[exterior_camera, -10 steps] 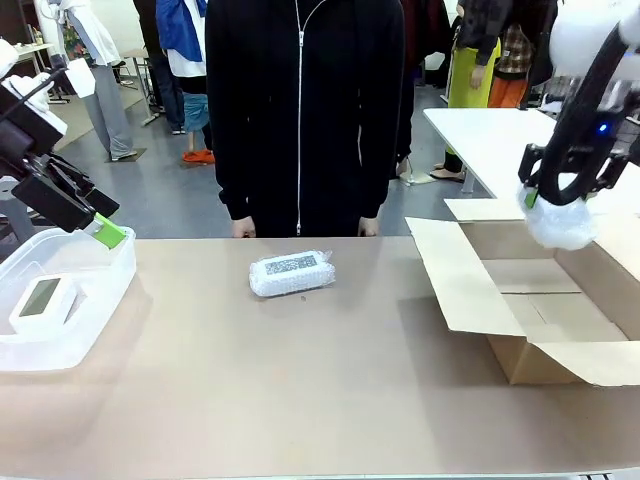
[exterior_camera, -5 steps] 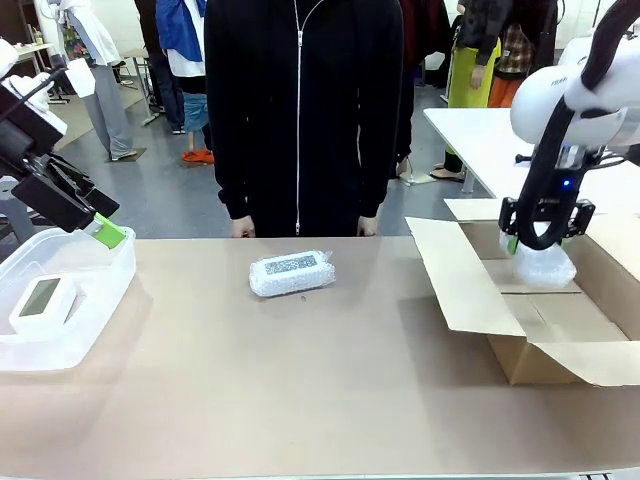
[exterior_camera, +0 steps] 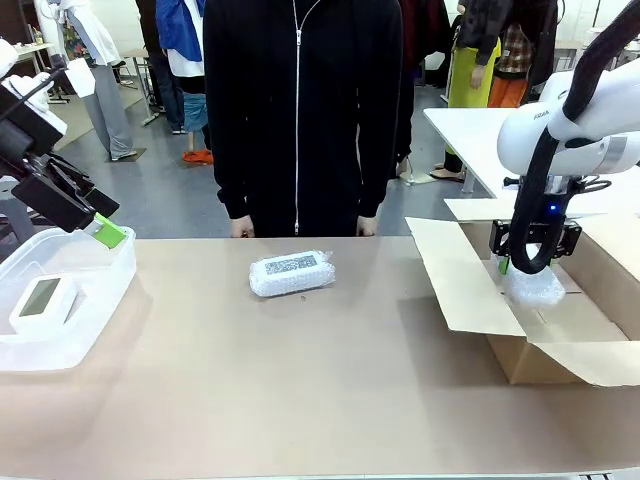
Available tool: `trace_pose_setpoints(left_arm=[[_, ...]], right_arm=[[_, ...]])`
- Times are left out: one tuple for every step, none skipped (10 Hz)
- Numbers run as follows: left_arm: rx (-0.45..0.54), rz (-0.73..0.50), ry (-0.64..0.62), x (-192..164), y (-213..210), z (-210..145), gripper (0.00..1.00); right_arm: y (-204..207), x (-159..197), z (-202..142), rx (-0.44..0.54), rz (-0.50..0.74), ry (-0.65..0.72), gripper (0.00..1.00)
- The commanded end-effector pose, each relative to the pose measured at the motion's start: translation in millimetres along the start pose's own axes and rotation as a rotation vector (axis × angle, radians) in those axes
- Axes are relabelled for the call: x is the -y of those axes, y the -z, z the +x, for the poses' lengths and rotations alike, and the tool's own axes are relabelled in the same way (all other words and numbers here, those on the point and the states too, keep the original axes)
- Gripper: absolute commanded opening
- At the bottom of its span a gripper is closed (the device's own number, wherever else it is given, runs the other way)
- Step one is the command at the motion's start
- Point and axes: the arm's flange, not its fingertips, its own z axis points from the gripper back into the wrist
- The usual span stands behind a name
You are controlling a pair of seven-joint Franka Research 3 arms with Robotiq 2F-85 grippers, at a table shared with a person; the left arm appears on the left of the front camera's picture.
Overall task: Separate and place wrapped and unwrapped clocks.
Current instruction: If the picked Digital clock is wrapped, place it in the Package Box ; if not, place it in the Organizing box.
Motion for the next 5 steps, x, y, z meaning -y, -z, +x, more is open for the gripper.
trace_pose_setpoints(left_arm=[[-0.007,0.011,-0.006,0,0,2,1.0],[-0.007,0.011,-0.006,0,0,2,1.0],[-0.007,0.011,-0.006,0,0,2,1.0],[-0.007,0.011,-0.006,0,0,2,1.0],[-0.007,0.011,-0.006,0,0,2,1.0]], right_arm=[[4,-4,-2,0.021,-0.037,-0.01,1.0],[2,-4,-3,0.012,-0.038,-0.026,1.0],[-2,-3,-6,-0.002,-0.038,-0.041,1.0],[-10,-1,-8,-0.01,-0.026,-0.047,1.0],[-20,2,-12,-0.011,-0.014,-0.068,1.0]])
